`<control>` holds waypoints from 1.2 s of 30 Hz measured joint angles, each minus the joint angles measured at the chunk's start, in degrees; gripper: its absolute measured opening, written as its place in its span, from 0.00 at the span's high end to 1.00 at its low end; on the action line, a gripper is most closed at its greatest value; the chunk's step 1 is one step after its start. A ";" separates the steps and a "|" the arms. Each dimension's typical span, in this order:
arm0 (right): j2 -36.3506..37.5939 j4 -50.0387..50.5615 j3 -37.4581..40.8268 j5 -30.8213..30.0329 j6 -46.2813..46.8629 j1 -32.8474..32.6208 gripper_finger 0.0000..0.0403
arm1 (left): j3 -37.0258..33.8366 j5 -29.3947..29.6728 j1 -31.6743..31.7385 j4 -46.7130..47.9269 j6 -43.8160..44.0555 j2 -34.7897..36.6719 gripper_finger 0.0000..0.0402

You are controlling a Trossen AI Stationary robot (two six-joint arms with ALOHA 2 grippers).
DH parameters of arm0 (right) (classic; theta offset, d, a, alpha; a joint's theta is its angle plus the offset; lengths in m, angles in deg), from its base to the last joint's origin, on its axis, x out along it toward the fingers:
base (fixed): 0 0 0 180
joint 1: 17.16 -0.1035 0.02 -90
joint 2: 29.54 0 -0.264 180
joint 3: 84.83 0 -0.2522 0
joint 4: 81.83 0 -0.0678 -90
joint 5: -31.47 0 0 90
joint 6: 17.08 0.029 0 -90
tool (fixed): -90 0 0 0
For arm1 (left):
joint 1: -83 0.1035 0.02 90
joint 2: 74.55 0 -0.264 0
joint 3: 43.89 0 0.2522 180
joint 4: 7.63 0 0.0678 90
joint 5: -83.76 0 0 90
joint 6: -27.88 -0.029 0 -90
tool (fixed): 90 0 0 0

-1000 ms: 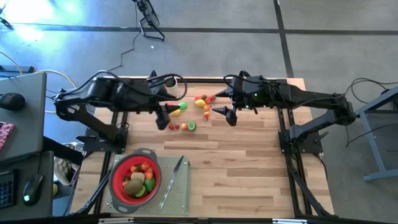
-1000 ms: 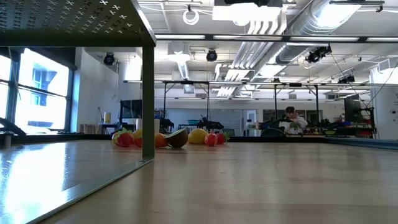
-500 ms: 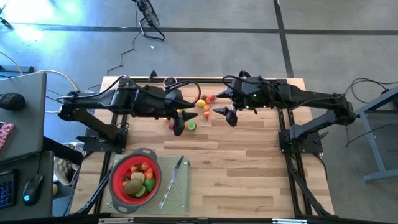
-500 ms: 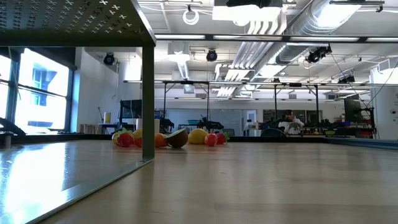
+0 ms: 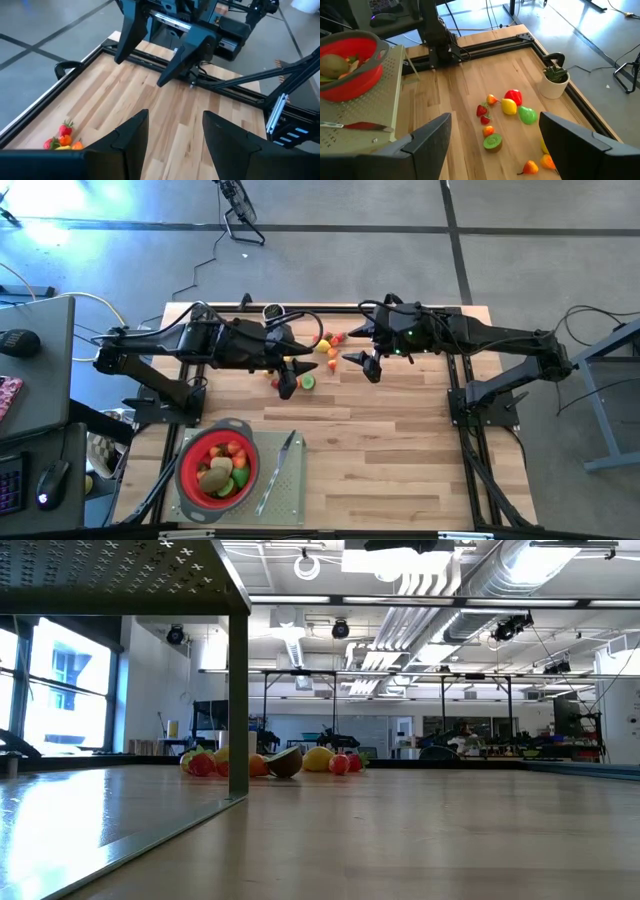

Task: Pick & Place Fruit
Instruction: Put the strawberry into the red strainer bowl on the shelf

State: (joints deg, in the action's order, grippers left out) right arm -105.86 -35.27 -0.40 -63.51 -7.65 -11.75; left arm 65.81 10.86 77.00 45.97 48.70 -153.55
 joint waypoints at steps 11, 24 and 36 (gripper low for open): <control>0.00 -0.02 0.00 0.01 -0.96 0.00 0.27 | 0.00 0.05 0.00 4.59 0.02 0.04 0.55; 0.00 -0.17 0.00 0.01 -1.09 0.00 0.27 | 0.00 0.09 0.00 4.83 0.02 0.04 0.55; 0.00 -0.22 0.00 0.01 -1.09 0.00 0.27 | -0.01 0.09 0.00 4.81 0.02 0.04 0.55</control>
State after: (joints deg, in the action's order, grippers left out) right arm -105.86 -35.49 -0.40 -63.50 -8.74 -11.75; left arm 65.80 10.95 77.00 50.77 48.72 -153.51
